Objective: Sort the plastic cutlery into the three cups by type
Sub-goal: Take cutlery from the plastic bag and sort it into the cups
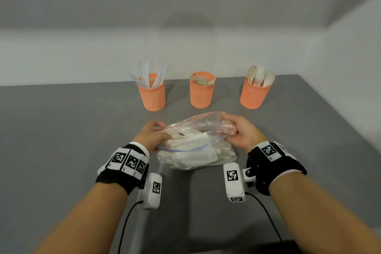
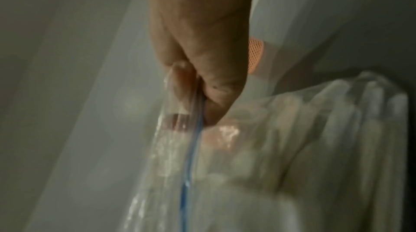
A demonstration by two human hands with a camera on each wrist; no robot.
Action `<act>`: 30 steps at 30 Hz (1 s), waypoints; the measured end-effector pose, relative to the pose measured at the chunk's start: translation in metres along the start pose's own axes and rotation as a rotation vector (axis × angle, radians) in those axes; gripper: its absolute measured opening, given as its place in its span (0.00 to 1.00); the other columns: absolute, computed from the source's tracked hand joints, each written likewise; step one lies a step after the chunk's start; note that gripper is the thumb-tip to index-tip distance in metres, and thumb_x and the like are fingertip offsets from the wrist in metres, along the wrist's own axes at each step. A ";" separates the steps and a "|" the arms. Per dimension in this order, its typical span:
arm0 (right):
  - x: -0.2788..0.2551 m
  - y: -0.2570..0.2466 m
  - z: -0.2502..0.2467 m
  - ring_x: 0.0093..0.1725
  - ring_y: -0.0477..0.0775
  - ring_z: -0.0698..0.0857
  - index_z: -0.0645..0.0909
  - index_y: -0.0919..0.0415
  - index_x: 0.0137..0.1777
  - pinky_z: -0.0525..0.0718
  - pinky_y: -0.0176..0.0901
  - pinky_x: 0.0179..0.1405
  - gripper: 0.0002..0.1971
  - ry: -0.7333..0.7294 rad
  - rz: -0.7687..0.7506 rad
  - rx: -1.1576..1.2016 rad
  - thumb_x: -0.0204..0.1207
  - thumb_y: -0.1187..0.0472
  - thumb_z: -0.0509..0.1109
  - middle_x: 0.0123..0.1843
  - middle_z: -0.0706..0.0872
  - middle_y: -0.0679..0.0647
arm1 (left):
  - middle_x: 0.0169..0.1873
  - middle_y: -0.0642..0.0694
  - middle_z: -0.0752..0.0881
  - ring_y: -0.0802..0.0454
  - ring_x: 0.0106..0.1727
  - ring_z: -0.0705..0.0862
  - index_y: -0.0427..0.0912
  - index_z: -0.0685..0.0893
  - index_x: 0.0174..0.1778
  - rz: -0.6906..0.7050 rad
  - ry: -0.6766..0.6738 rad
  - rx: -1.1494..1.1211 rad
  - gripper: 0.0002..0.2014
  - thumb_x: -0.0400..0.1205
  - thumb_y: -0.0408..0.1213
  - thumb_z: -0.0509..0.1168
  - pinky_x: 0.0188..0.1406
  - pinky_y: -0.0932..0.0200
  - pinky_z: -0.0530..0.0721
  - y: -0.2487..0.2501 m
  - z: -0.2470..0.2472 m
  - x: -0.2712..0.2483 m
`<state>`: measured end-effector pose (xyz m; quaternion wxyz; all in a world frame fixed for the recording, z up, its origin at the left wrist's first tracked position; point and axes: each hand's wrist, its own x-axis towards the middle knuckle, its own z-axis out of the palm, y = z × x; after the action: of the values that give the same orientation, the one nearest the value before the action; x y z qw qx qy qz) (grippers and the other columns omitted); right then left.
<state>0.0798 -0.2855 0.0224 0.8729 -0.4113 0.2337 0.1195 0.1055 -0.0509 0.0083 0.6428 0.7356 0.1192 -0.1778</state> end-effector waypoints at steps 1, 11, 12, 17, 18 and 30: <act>-0.005 0.001 -0.002 0.22 0.49 0.84 0.82 0.65 0.42 0.86 0.38 0.22 0.06 -0.027 0.017 -0.119 0.78 0.68 0.64 0.29 0.86 0.54 | 0.33 0.42 0.78 0.60 0.13 0.76 0.40 0.76 0.41 -0.002 0.035 0.016 0.10 0.76 0.21 0.65 0.16 0.68 0.80 -0.004 -0.004 0.004; 0.006 0.011 -0.031 0.36 0.54 0.91 0.78 0.69 0.49 0.91 0.52 0.36 0.12 -0.052 -0.090 -0.120 0.84 0.69 0.53 0.35 0.90 0.58 | 0.21 0.44 0.83 0.54 0.20 0.82 0.42 0.80 0.44 -0.122 -0.162 -0.804 0.16 0.77 0.17 0.53 0.21 0.64 0.83 -0.006 -0.011 0.006; 0.009 0.012 -0.031 0.32 0.52 0.90 0.78 0.68 0.48 0.91 0.51 0.33 0.12 -0.019 -0.101 -0.060 0.84 0.69 0.52 0.31 0.88 0.56 | 0.20 0.45 0.80 0.55 0.18 0.78 0.43 0.75 0.43 -0.088 -0.138 -0.797 0.16 0.79 0.19 0.49 0.19 0.66 0.79 -0.004 -0.007 0.007; 0.006 0.008 -0.021 0.39 0.51 0.80 0.72 0.58 0.59 0.83 0.43 0.40 0.17 0.244 -0.262 -0.586 0.74 0.74 0.63 0.44 0.78 0.57 | 0.31 0.45 0.79 0.52 0.32 0.76 0.46 0.83 0.29 0.235 -0.073 0.028 0.17 0.77 0.21 0.59 0.29 0.66 0.78 -0.002 0.005 0.002; 0.002 0.005 -0.015 0.44 0.49 0.77 0.71 0.57 0.64 0.79 0.36 0.43 0.22 0.304 -0.434 -0.770 0.72 0.75 0.65 0.49 0.75 0.55 | 0.39 0.44 0.83 0.51 0.40 0.81 0.45 0.87 0.34 0.295 -0.043 0.227 0.13 0.76 0.23 0.63 0.42 0.68 0.81 -0.004 0.006 0.001; -0.002 0.042 0.021 0.68 0.58 0.76 0.68 0.67 0.69 0.74 0.44 0.63 0.36 0.049 -0.333 -2.043 0.65 0.58 0.81 0.68 0.75 0.60 | 0.68 0.42 0.59 0.40 0.71 0.69 0.56 0.49 0.81 0.279 -0.203 0.702 0.51 0.69 0.27 0.71 0.70 0.56 0.72 -0.011 0.017 -0.018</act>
<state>0.0675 -0.2425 0.0077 0.1083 -0.9853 -0.0211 0.1302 0.0828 -0.0646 0.0036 0.3786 0.8985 -0.1144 -0.1905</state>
